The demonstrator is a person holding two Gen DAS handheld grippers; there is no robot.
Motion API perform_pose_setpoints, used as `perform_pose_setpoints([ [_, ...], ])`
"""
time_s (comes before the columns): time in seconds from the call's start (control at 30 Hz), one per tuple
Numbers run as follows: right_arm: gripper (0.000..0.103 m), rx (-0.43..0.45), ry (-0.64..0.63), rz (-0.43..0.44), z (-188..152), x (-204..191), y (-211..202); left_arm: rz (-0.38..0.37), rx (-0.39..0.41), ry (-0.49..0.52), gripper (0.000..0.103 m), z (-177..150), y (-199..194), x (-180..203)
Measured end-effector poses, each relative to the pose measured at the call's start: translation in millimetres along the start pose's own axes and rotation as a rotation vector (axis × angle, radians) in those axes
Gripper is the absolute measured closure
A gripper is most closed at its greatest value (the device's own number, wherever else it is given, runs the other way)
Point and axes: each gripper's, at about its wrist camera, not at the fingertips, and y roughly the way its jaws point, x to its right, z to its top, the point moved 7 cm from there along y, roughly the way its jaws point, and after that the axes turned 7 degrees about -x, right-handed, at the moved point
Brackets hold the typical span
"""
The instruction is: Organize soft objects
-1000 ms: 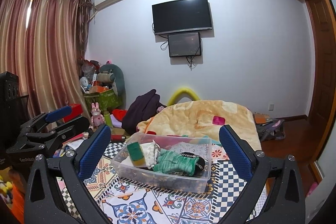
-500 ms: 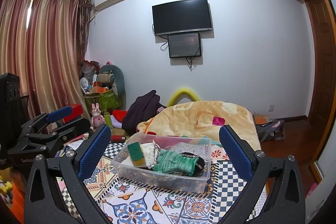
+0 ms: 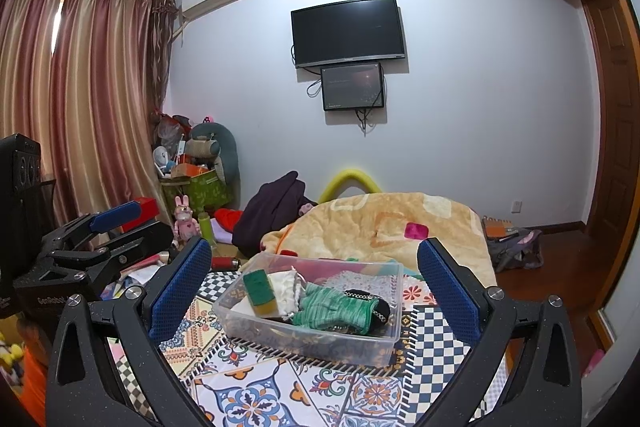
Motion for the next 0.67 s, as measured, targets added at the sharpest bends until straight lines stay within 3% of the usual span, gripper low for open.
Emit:
perform_pose_setpoints([
  [0.67,0.000,0.001,-0.004,-0.009,-1,-1,2,-0.019,0.010,0.029,0.000,2,-7,11],
])
